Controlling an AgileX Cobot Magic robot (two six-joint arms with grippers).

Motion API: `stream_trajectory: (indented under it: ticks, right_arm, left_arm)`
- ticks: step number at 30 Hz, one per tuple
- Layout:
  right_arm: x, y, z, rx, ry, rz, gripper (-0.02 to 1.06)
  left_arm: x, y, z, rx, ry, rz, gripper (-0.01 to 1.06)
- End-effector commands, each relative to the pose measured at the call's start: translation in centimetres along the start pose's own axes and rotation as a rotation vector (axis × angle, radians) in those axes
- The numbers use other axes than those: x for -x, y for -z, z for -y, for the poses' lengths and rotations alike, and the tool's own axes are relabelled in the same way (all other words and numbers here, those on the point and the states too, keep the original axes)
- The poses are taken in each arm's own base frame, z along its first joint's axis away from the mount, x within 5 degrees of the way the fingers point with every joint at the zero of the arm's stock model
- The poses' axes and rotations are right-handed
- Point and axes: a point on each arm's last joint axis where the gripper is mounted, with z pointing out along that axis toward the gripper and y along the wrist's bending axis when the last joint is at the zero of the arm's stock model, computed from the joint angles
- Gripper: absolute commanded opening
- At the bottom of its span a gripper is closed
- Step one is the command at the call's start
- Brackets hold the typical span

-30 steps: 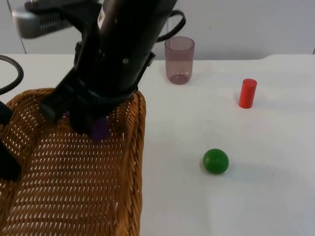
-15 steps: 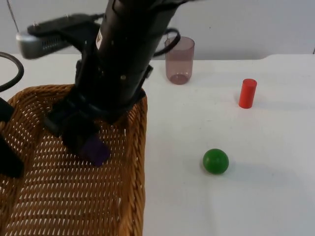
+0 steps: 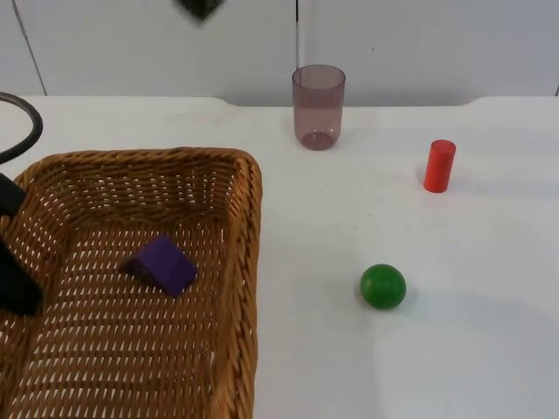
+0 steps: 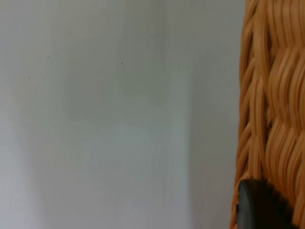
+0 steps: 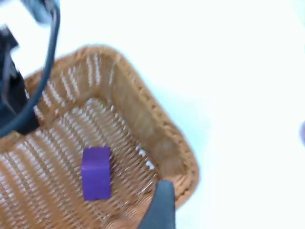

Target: Pick up the basket with the left hand and place the triangular block into the basket with the right hand.

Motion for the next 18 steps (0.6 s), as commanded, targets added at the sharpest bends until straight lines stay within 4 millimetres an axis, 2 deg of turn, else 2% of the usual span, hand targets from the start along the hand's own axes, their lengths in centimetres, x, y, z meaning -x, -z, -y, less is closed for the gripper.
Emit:
stream_trajectory:
  ticks: [1,4,5,8,9,12,14,18]
  right_arm:
    - [-0.3,3.5,0.5,-0.014,-0.018,0.049,0.73]
    - [-1.7,6.8,0.8,-0.018,-0.044,0.116,0.73]
    - [-1.7,6.8,0.8,-0.018,-0.044,0.116,0.73]
    - [-3.7,8.3,0.6,-0.015,-0.05,0.155,0.73]
    - [-3.7,8.3,0.6,-0.015,-0.05,0.155,0.73]
    - [-5.8,8.6,0.3,-0.007,-0.079,0.211,0.73]
    - [-6.3,8.8,0.2,-0.004,-0.085,0.23,0.73]
    - [-8.1,9.1,-0.1,0.008,-0.131,0.282,0.73]
  left_arm:
    - [0.1,0.0,0.4,-0.027,0.002,-0.001,0.0]
    - [0.1,0.0,0.4,-0.027,0.002,-0.001,0.0]
    - [0.1,0.0,0.4,-0.027,0.002,-0.001,0.0]
    - [0.1,0.0,0.4,-0.026,0.002,0.001,0.0]
    - [0.1,0.0,0.4,-0.026,0.002,0.001,0.0]
    - [0.2,0.0,0.4,-0.022,0.005,0.011,0.0]
    - [0.3,0.0,0.4,-0.023,0.008,0.018,0.0]
    - [1.4,0.7,0.6,-0.008,0.017,0.065,0.0]
